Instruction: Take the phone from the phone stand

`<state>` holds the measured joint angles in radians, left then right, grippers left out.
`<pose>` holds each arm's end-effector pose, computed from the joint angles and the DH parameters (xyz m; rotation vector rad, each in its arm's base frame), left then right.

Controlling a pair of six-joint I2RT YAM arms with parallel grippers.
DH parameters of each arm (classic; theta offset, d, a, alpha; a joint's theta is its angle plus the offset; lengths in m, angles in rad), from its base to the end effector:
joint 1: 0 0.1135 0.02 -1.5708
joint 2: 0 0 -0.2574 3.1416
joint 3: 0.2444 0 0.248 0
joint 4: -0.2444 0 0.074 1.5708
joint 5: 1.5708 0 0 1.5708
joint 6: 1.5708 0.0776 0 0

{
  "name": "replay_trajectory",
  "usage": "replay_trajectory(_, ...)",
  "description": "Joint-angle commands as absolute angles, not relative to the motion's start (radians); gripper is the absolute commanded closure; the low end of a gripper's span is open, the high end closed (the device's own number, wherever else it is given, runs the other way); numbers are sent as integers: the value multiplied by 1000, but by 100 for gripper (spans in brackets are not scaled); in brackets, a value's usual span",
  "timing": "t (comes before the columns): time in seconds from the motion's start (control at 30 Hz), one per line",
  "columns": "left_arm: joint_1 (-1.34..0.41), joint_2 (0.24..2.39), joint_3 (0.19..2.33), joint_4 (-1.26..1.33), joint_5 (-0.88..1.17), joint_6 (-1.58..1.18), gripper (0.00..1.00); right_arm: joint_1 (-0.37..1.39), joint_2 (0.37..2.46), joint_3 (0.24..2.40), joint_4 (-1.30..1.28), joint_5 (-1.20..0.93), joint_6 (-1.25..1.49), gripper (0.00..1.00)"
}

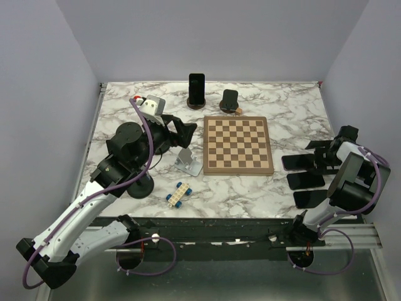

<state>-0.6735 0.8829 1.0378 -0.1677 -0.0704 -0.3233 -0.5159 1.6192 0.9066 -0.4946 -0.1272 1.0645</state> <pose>0.1882 -0.1432 0.4068 0.2281 1.6145 -0.7186 0.2723 -0.1431 0.1176 1.9729 2.0003 0.3121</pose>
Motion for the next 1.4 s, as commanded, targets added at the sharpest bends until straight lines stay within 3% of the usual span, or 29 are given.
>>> replay_trajectory(0.0,-667,875,1061,-178,-47,-333,1,-532,1636,890,-486,-47,1028,0)
replay_trajectory(0.37,-666,877,1062,-178,-44,-336,1,-532,1562,918,-514,-7,991,0)
replay_trajectory(0.67,-663,877,1061,-177,-34,-345,1,-532,1376,943,-471,81,830,0)
replay_trajectory(0.83,-661,877,1059,-174,-25,-352,1,-532,1284,902,-312,-158,728,0)
replay_trajectory(1.0,-661,878,1060,-175,-32,-351,1,-520,1221,781,35,-534,767,0)
replay_trajectory(1.1,-661,871,1057,-172,-31,-354,1,-415,1229,788,91,-543,759,0)
replay_trajectory(1.37,-662,857,1048,-166,-56,-344,1,164,1347,989,-21,-74,543,0)
